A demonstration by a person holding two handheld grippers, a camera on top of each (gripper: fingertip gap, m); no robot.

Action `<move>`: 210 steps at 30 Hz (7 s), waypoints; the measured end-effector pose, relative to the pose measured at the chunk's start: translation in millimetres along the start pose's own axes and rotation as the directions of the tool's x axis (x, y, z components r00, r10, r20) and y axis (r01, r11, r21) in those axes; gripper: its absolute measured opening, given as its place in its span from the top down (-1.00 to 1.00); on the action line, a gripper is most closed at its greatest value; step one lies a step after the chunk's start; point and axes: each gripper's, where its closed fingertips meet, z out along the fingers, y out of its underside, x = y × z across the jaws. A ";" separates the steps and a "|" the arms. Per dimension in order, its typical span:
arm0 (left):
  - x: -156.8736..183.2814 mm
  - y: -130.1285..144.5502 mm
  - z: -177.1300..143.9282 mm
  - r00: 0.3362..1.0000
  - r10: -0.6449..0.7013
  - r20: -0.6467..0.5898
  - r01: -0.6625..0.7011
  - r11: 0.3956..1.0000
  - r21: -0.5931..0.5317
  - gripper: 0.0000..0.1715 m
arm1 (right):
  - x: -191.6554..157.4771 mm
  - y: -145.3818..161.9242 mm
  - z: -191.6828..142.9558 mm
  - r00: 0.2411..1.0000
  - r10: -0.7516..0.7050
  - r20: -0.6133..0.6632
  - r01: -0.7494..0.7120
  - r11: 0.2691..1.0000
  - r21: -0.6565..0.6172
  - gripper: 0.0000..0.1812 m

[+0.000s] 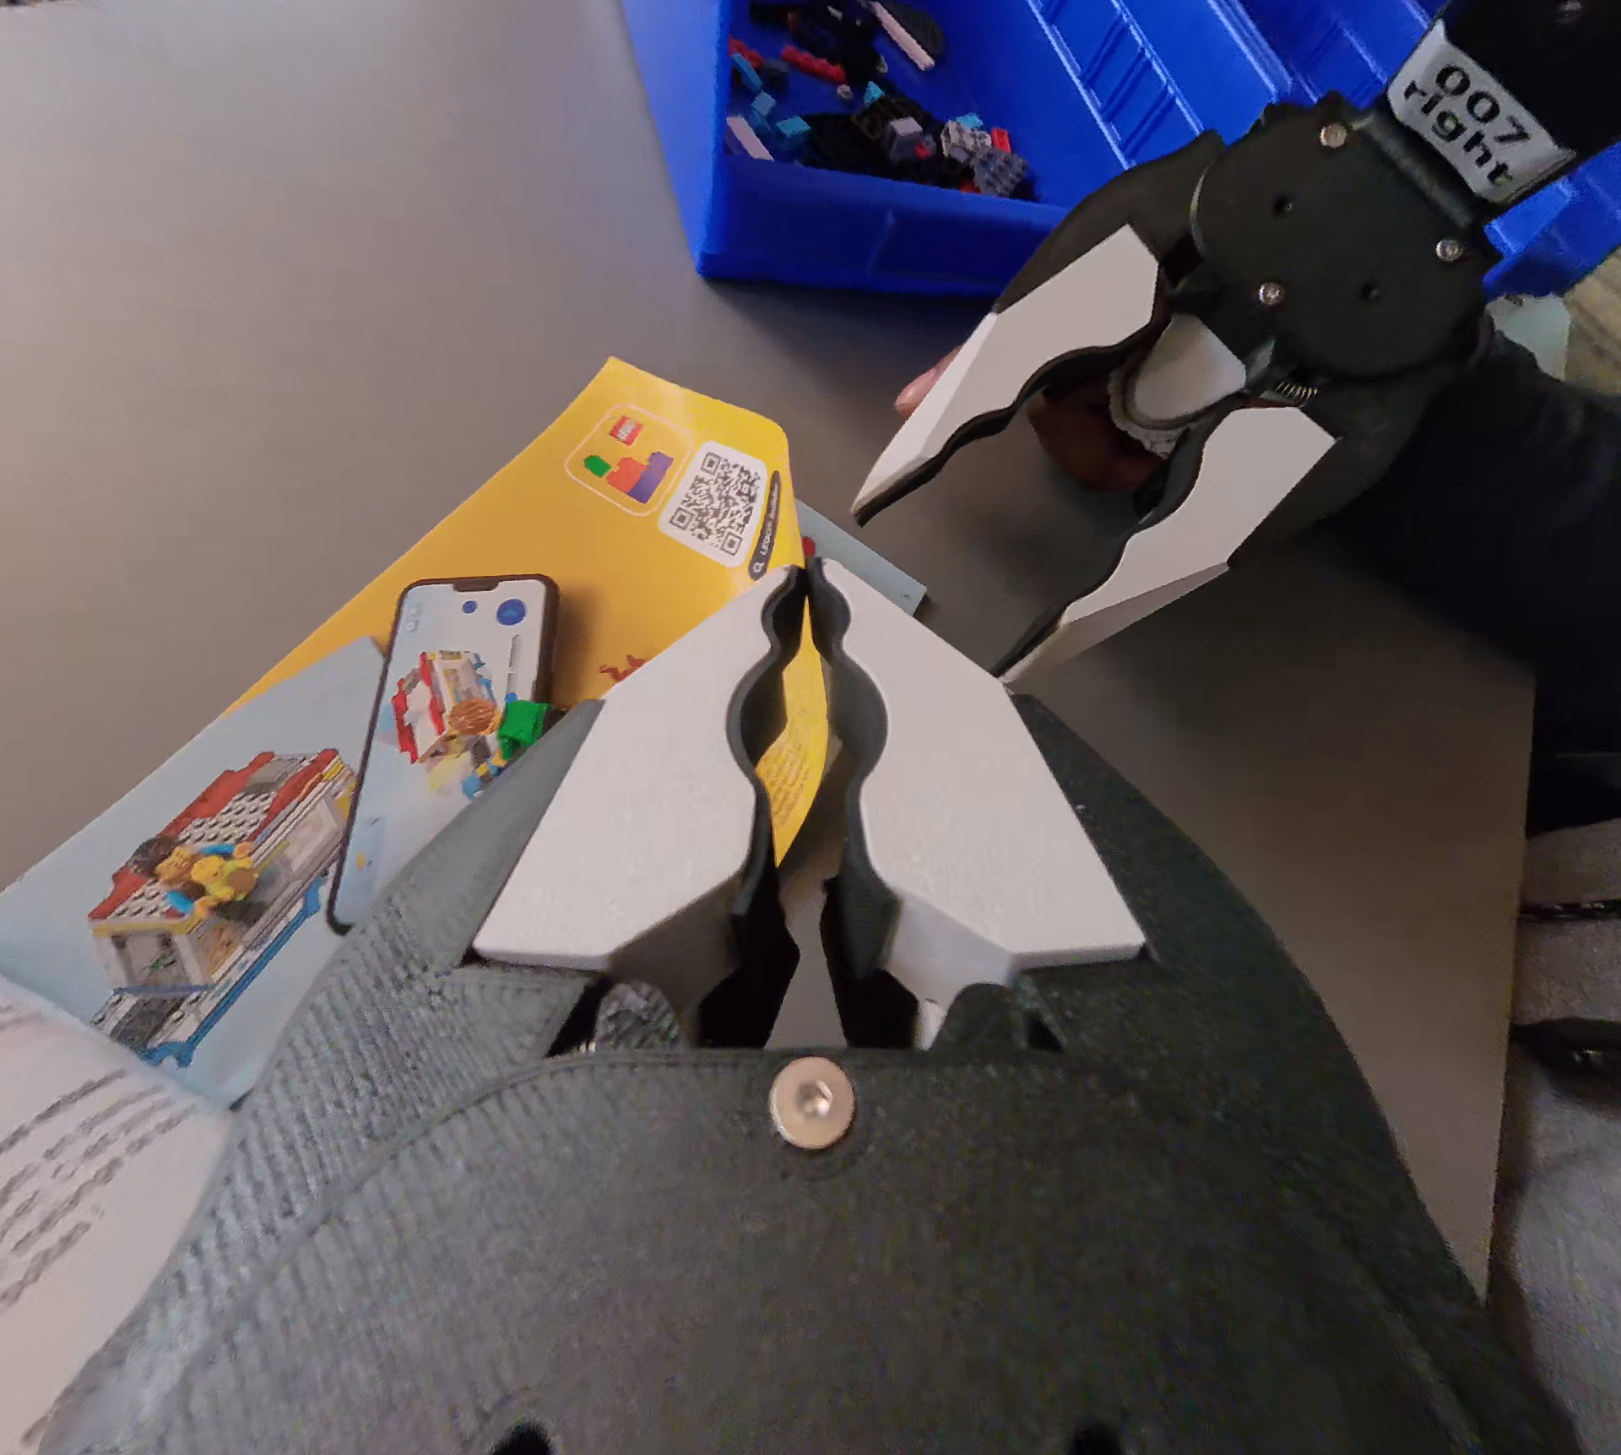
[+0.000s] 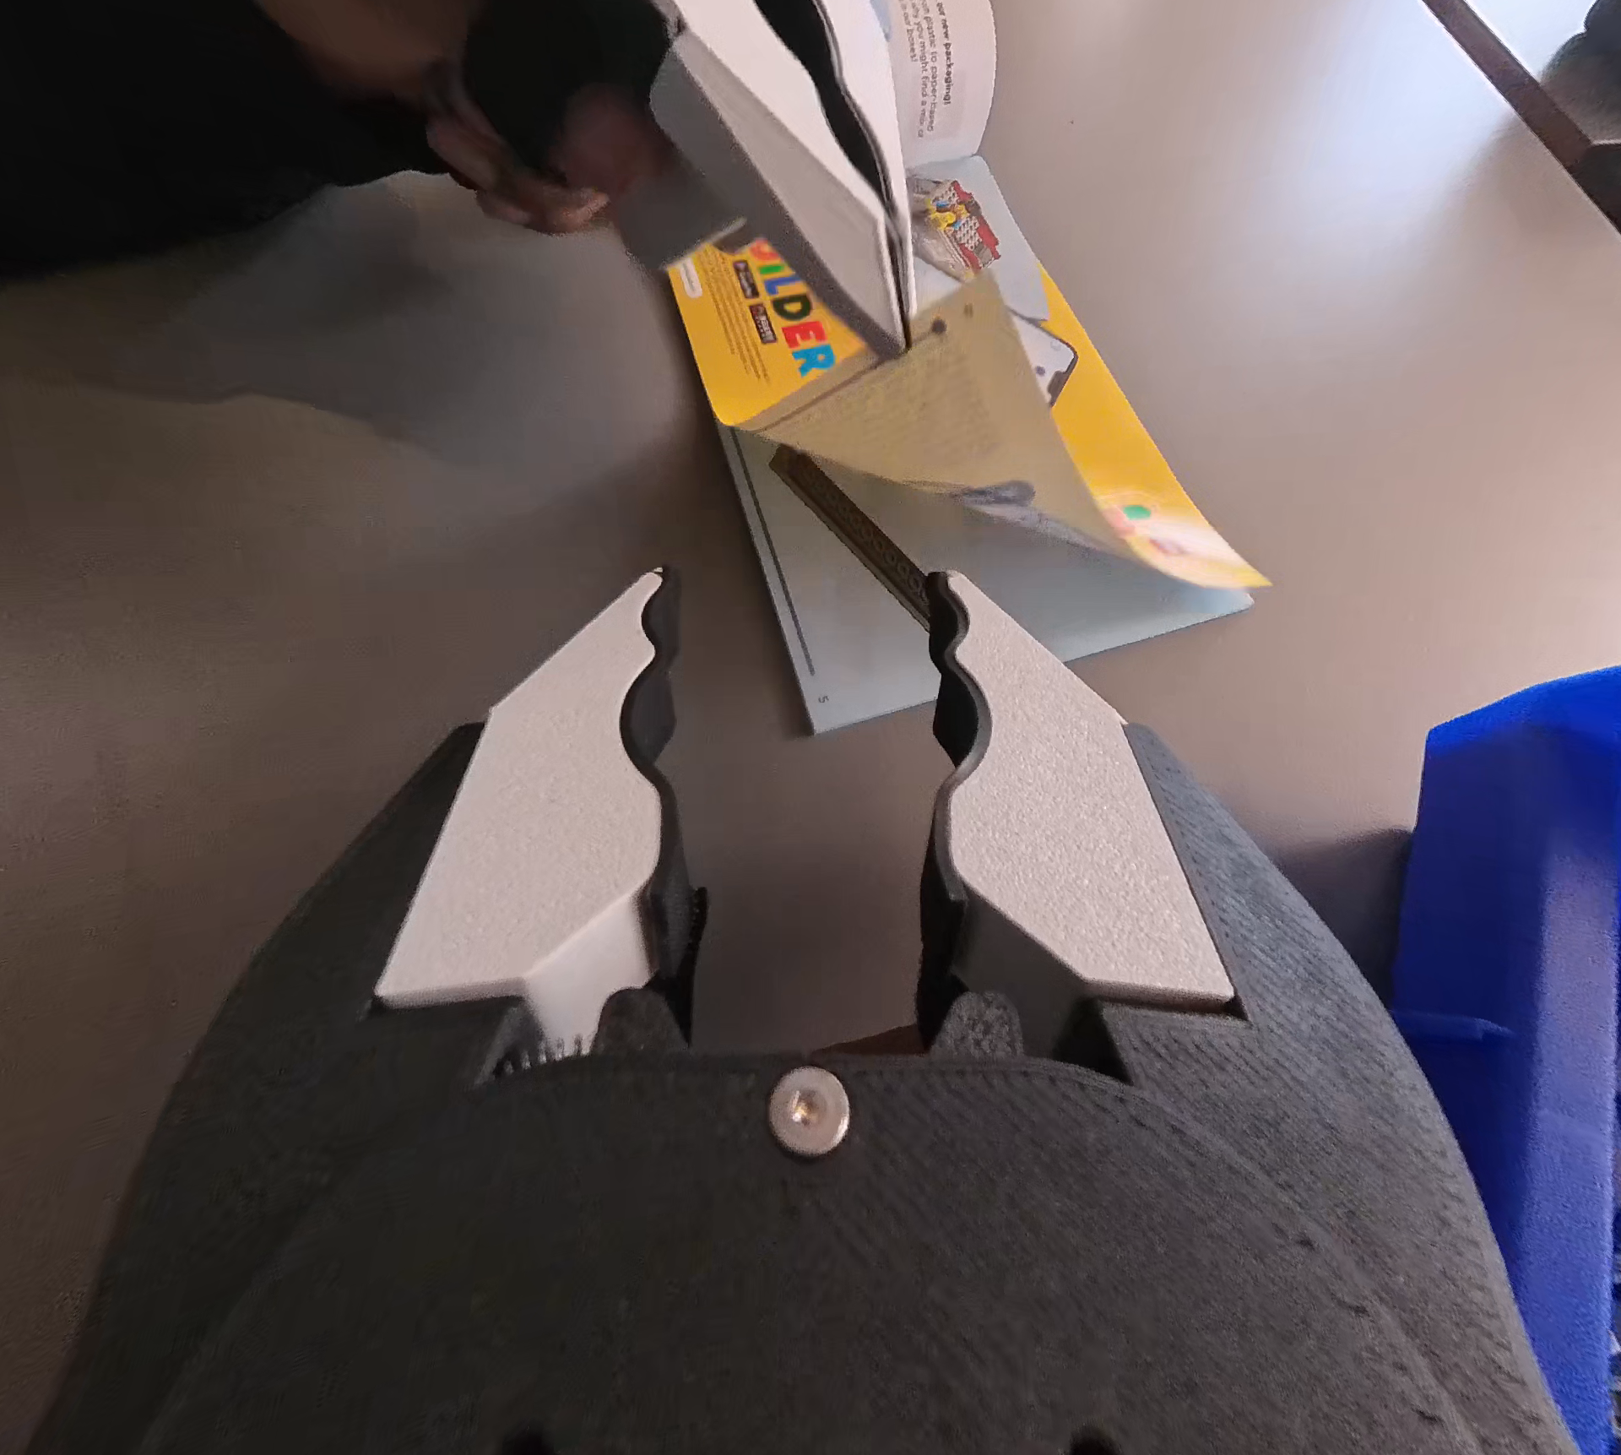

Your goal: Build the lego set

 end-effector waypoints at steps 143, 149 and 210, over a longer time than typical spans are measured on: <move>-20.2 68.3 -69.6 0.952 -0.164 0.258 0.151 0.986 0.071 0.56 | 0.2 -37.9 25.9 0.987 0.158 -0.009 -0.155 0.980 0.128 0.37; 1.0 37.0 -56.3 0.979 -0.146 0.142 0.120 0.976 0.181 0.53 | 3.7 -43.0 19.4 0.985 0.174 -0.019 -0.168 0.969 0.181 0.37; 78.5 -83.5 123.6 0.985 0.067 0.161 -0.124 0.917 0.379 0.45 | -19.5 0.2 -173.4 0.873 0.474 -0.114 -0.361 0.786 0.502 0.47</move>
